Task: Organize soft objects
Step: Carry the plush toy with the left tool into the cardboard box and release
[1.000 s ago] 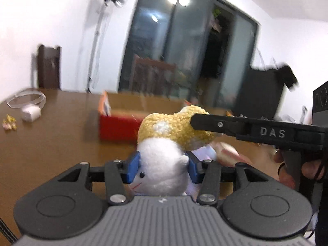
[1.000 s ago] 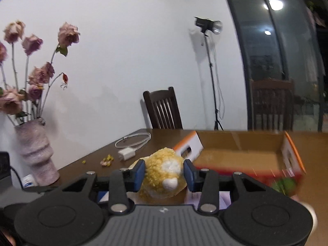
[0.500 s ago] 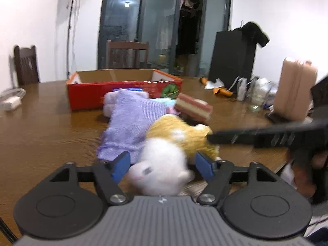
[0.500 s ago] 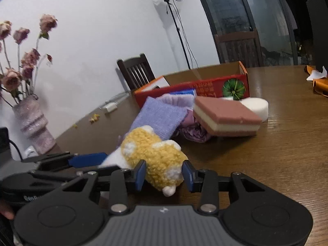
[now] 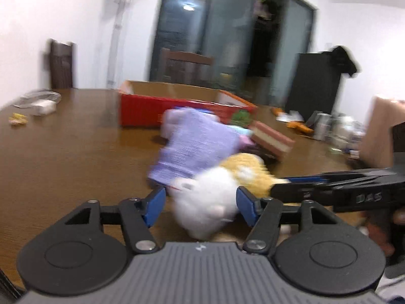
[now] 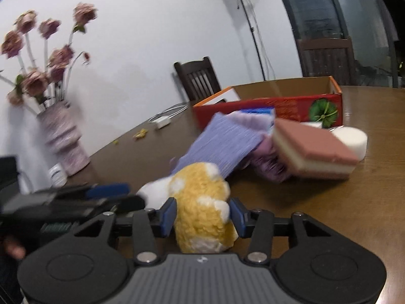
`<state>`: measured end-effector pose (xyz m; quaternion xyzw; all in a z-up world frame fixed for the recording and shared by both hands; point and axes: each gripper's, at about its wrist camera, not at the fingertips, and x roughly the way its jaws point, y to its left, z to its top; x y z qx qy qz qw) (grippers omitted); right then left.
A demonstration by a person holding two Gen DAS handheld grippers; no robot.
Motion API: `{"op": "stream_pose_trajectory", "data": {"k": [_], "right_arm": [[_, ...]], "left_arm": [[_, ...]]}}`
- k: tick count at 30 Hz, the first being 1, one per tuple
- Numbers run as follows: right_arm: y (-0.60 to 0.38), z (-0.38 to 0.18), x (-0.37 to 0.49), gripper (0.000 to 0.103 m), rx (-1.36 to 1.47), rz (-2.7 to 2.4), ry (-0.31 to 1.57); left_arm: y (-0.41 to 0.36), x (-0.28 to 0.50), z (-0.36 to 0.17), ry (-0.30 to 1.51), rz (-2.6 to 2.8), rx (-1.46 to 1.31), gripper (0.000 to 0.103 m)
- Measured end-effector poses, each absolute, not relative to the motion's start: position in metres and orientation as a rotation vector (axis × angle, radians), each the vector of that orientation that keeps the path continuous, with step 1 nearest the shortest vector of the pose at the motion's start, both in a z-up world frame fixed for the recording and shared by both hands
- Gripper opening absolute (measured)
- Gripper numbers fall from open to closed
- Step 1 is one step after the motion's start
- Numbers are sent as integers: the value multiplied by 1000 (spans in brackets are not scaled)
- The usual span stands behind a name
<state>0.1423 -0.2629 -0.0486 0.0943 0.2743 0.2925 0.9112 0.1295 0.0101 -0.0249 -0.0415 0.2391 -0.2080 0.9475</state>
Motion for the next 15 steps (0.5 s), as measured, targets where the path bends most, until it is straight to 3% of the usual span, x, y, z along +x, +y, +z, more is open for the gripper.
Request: {"op": "stream_pose_trajectory", "data": {"k": [4, 9, 15], "right_arm": [[-260, -54, 139, 48, 206, 586, 558], [-253, -62, 147, 51, 198, 588, 584], [-253, -51, 143, 42, 184, 584, 560]], "left_arm": [[5, 131, -30, 509, -440, -111, 67], [12, 138, -34, 520, -442, -181, 62], [14, 130, -14, 430, -468, -255, 60]]}}
